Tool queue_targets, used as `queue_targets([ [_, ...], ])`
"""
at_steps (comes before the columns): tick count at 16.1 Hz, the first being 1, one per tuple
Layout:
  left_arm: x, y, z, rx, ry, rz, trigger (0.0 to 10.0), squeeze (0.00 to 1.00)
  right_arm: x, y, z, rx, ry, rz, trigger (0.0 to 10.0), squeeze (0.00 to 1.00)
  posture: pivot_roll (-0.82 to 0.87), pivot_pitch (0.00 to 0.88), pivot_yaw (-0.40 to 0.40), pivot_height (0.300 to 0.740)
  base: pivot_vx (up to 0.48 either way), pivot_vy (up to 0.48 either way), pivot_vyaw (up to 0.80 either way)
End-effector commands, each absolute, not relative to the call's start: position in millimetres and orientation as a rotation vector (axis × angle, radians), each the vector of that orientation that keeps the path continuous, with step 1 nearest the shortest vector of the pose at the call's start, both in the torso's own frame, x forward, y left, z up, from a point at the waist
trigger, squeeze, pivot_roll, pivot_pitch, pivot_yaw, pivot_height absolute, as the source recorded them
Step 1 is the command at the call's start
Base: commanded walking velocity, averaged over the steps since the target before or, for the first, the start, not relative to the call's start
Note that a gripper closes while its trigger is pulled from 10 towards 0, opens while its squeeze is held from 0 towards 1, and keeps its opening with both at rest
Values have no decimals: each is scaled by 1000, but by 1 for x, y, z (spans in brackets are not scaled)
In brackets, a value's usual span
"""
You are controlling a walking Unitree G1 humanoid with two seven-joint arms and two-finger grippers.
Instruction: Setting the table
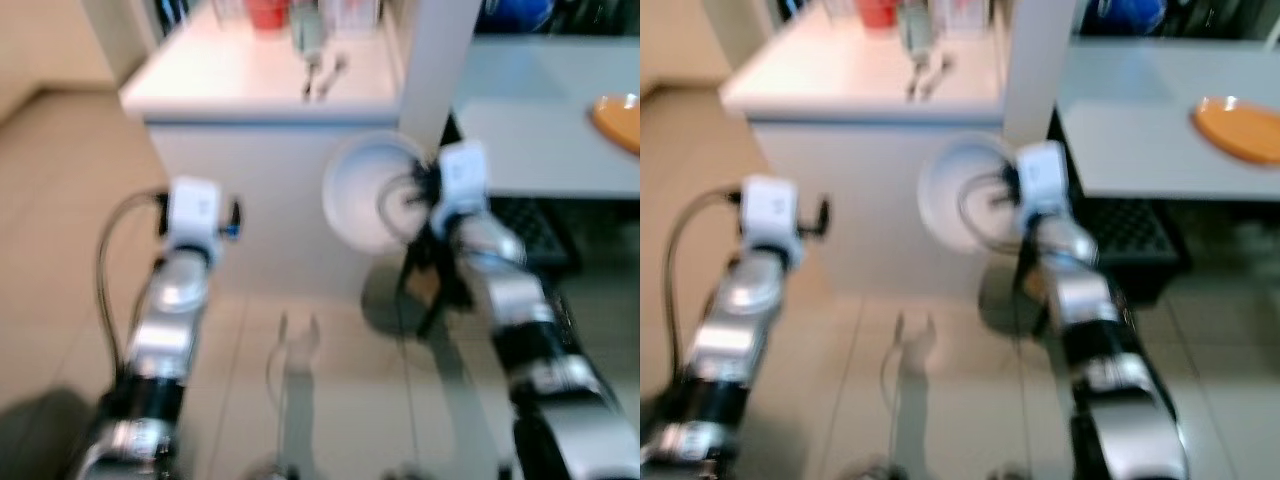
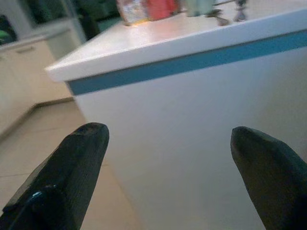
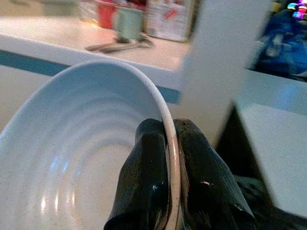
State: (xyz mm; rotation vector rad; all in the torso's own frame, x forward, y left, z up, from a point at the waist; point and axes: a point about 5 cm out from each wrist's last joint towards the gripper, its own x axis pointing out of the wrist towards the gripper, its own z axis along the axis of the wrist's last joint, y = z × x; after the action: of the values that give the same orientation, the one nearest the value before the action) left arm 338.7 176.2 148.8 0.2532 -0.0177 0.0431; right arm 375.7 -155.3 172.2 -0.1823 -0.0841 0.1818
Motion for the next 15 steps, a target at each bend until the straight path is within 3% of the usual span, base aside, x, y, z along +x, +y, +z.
queue_targets([
  [1, 338, 184, 149, 257, -15, 68, 10000, 0, 377, -149, 183, -182, -133, 194, 10000, 0, 58, 55, 22, 740, 0, -289, 0],
  [9, 338, 185, 152, 234, -28, 80, 10000, 0, 375, -151, 190, -171, -195, 179, 10000, 0, 54, 59, 30, 740, 281, -386, 0],
  [15, 340, 184, 153, 231, -24, 66, 10000, 0, 371, -160, 170, -193, -143, 161, 10000, 0, 48, 66, 39, 740, 327, -348, 0],
])
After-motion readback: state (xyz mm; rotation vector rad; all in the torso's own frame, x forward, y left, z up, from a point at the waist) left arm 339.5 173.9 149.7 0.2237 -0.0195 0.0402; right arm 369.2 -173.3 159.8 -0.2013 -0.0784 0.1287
